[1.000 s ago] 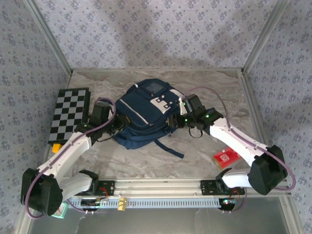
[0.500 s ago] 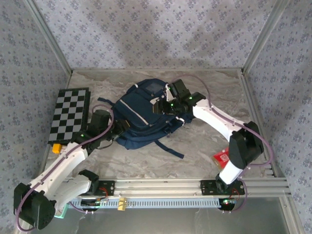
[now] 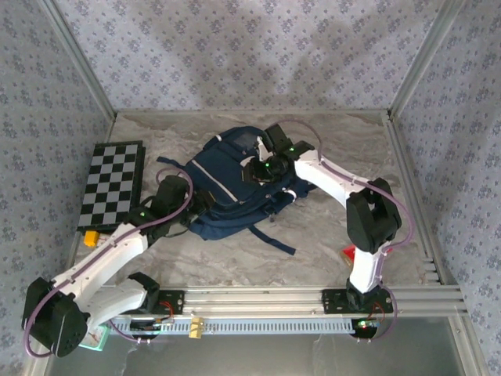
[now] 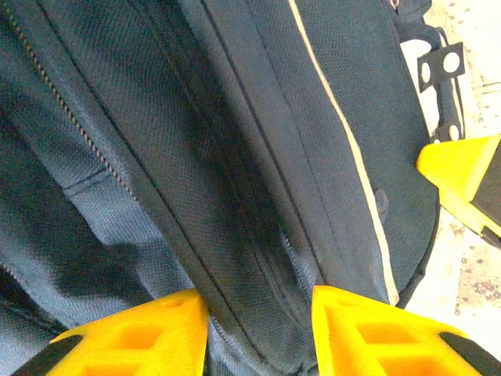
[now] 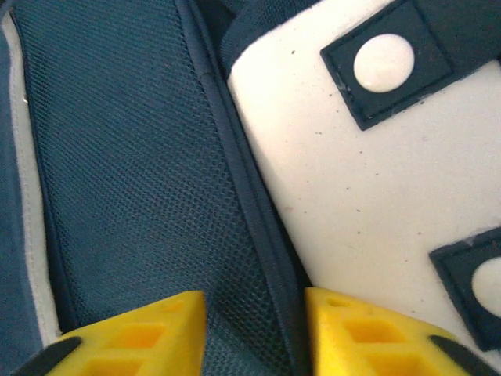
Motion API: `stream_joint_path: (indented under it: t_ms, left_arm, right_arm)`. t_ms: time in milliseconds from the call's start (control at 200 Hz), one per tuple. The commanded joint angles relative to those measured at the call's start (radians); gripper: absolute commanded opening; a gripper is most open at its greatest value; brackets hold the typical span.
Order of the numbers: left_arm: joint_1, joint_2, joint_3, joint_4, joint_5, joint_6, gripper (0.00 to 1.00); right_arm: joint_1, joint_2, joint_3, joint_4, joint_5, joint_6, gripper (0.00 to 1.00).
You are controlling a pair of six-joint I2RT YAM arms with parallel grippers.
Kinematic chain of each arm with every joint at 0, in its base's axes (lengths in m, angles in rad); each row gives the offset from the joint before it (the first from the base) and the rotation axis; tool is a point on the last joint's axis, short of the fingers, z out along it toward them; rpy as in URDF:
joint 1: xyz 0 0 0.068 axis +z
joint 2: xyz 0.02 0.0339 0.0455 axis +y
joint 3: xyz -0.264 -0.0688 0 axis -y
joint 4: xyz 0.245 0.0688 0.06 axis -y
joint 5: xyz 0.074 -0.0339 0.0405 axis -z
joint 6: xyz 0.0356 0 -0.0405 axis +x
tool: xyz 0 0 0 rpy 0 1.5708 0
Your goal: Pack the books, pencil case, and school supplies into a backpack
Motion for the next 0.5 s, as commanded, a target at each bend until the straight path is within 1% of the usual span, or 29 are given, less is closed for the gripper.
stream_joint_path:
  t_ms: [0, 115, 230, 350, 410, 495]
  left_arm:
    - [-0.006, 0.032, 0.058, 0.062, -0.052, 0.025, 0.40]
    - [-0.006, 0.081, 0.086, 0.082, -0.061, 0.055, 0.40]
    - [-0.005, 0.128, 0.110, 0.126, -0.058, 0.090, 0.40]
    - [-0.004, 0.181, 0.165, 0.132, -0.065, 0.178, 0.40]
    - [0.000, 0.200, 0.185, 0.130, -0.064, 0.228, 0.41]
    - [0.005, 0.207, 0.205, 0.115, -0.061, 0.302, 0.47]
  right_arm:
    - [0.008, 0.011, 0.018, -0.010, -0.067, 0.000, 0.27]
    - [-0.007, -0.031, -0.023, 0.035, -0.087, 0.022, 0.10]
    - [-0.029, -0.091, -0.100, 0.118, -0.106, 0.066, 0.00]
    - [-0.064, -0.170, -0.172, 0.184, -0.096, 0.101, 0.00]
    - [-0.083, -0.214, -0.217, 0.229, -0.078, 0.163, 0.00]
    - [-0.102, -0.267, -0.268, 0.283, -0.055, 0.213, 0.00]
